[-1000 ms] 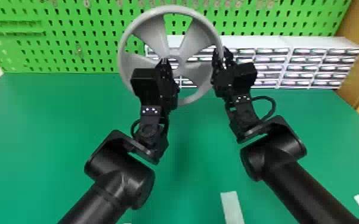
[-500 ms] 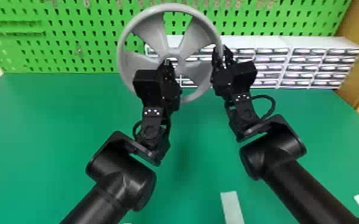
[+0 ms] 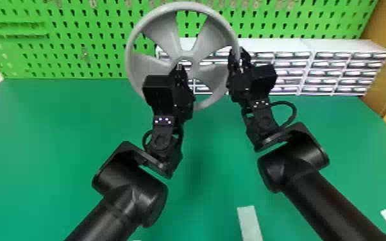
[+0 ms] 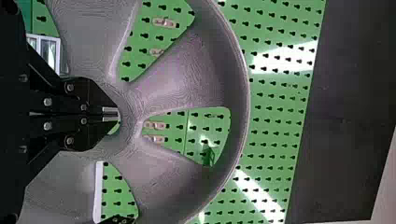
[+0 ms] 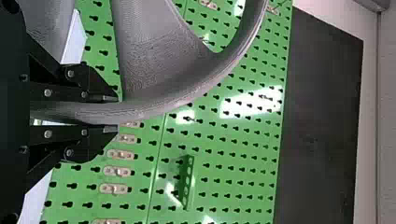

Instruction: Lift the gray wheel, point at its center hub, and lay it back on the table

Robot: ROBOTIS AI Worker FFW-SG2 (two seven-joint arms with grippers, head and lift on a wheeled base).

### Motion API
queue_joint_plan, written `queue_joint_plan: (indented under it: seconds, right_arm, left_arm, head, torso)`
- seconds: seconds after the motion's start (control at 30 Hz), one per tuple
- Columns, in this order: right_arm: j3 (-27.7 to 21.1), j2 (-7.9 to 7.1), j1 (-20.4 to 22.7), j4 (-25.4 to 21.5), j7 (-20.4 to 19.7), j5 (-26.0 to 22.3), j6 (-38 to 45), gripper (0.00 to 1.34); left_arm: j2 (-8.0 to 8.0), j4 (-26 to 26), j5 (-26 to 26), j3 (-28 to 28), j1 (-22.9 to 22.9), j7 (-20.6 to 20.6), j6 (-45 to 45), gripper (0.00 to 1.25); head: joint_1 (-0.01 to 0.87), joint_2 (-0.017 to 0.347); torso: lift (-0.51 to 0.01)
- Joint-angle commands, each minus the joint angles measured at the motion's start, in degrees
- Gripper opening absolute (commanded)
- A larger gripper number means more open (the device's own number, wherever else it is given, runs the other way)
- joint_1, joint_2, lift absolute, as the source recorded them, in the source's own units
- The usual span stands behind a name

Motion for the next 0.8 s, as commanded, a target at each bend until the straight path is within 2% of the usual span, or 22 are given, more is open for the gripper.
queue_joint_plan:
  seconds: [0.0, 0.77]
  right_arm:
    - [0.0, 0.03, 0.0, 0.0, 0.0, 0.0, -0.1, 0.07]
    - [0.4, 0.21, 0.0, -0.3, 0.0, -0.3, 0.0, 0.07]
  left_arm:
    - [-0.02, 0.0, 0.0, 0.2, 0.0, 0.0, -0.1, 0.1]
    - [-0.02, 0.2, -0.1, 0.6, -0.1, -0.3, -0.2, 0.11]
  head:
    - [0.692, 0.048]
    - [0.692, 0.048]
  torso:
    - [-0.096]
    - [-0.096]
